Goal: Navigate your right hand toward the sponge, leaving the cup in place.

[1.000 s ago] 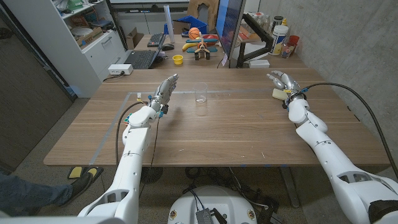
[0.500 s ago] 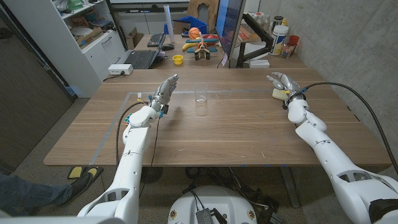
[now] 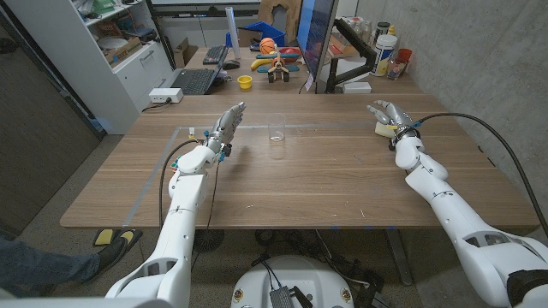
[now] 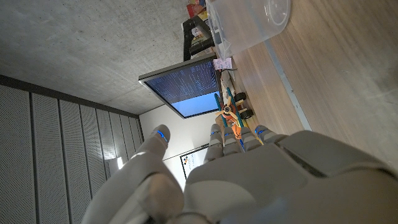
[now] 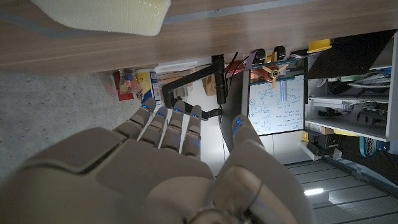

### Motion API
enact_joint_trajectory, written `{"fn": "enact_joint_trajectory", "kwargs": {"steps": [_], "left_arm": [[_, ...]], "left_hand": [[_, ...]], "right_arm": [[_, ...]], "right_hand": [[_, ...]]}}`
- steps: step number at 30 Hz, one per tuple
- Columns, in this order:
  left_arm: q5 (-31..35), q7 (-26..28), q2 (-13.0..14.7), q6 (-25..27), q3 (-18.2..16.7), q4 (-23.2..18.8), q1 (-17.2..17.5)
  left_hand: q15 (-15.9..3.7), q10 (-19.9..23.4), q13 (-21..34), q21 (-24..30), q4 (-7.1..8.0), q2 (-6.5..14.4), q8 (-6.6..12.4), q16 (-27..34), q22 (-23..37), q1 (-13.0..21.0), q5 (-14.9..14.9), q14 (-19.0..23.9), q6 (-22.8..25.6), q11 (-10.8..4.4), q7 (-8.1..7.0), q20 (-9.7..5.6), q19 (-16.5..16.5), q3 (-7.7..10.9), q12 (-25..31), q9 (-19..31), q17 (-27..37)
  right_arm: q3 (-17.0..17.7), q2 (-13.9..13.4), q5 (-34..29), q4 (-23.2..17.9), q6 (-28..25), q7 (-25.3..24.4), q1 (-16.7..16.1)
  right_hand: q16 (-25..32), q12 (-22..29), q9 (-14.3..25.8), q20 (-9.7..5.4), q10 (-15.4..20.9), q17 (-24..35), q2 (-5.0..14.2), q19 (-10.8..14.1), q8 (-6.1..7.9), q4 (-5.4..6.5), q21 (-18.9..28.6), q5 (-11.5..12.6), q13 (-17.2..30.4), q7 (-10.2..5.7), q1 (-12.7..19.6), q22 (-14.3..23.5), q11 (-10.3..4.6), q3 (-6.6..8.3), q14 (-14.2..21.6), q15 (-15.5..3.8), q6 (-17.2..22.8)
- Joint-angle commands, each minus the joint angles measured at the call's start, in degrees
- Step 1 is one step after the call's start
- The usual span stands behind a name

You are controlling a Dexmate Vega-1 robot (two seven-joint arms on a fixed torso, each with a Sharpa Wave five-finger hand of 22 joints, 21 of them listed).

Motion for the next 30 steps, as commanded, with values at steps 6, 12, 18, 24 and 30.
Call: {"fn": "enact_joint_trajectory", "kwargs": {"steps": [6,12,18,24,30], "left_arm": [[0.9,0.0,0.2,0.5,0.6,0.6,-0.9],[1.1,0.1,0.2,0.6,0.7,0.6,-1.1],[1.1,0.2,0.1,0.6,0.7,0.6,-1.1],[1.0,0.3,0.0,0.6,0.6,0.6,-1.1],[1.0,0.3,-0.1,0.4,0.6,1.2,-1.2]], "left_hand": [[-0.03,0.3,0.2,-0.1,0.07,0.3,0.01,0.2,0.3,0.3,-0.2,-0.6,0.3,-0.02,0.18,-0.13,-2.1,-0.37,0.3,0.3,0.1],[-0.06,0.3,0.2,-0.2,0.08,0.3,0.00,0.2,0.3,0.3,-0.2,-0.6,0.3,-0.07,0.18,-0.15,-2.1,-0.44,0.3,0.3,0.1],[-0.02,0.3,0.2,-0.2,0.08,0.3,0.02,0.2,0.3,0.3,-0.2,-0.6,0.3,-0.07,0.13,-0.08,-2.1,-0.49,0.3,0.3,0.1],[-0.02,0.3,0.2,-0.3,0.07,0.3,0.00,0.2,0.3,0.3,-0.2,-0.6,0.3,-0.14,0.07,-0.07,-2.2,-0.54,0.3,0.3,0.1],[-0.01,0.3,0.2,-0.3,0.06,0.4,-0.01,0.2,0.3,0.3,-0.2,-0.6,0.3,0.11,0.12,-0.43,-2.2,-0.60,0.3,0.3,0.1]], "right_arm": [[-1.3,-0.3,-0.6,2.5,-1.5,-0.8,1.3],[-1.5,-0.7,-0.8,2.5,-2.2,-0.8,1.4],[-1.8,-1.1,-1.2,1.8,-3.1,-0.4,1.2],[-2.1,-1.4,-1.5,1.4,-4.0,0.3,1.3],[-2.4,-1.3,-1.4,2.5,-4.3,0.6,1.8]], "right_hand": [[0.1,-0.2,0.2,-1.43,-0.4,0.2,0.15,-0.2,-0.13,0.19,-0.5,0.4,0.3,-0.16,-0.4,0.2,0.00,0.28,-0.4,-0.53,0.1],[0.0,-0.2,0.2,-1.31,-0.5,0.2,0.17,-0.7,-0.13,0.20,-0.9,0.4,0.3,-0.16,-0.4,0.2,-0.07,0.30,-0.7,-0.46,0.0],[0.0,-0.2,0.2,-1.32,-0.6,0.2,0.18,-0.8,-0.11,0.20,-1.1,0.4,0.3,-0.18,-0.5,0.2,-0.06,0.31,-1.0,-0.58,-0.1],[0.0,-0.2,0.2,-1.33,-0.8,0.2,0.18,-1.1,-0.10,0.21,-1.4,0.4,0.3,-0.21,-0.5,0.2,-0.17,0.31,-1.2,-0.45,-0.1],[0.1,-0.2,0.2,-1.24,-0.9,0.2,0.18,-1.2,-0.11,0.23,-1.5,0.4,0.3,-0.10,-0.6,0.2,0.09,0.31,-1.3,-0.42,-0.2]]}}
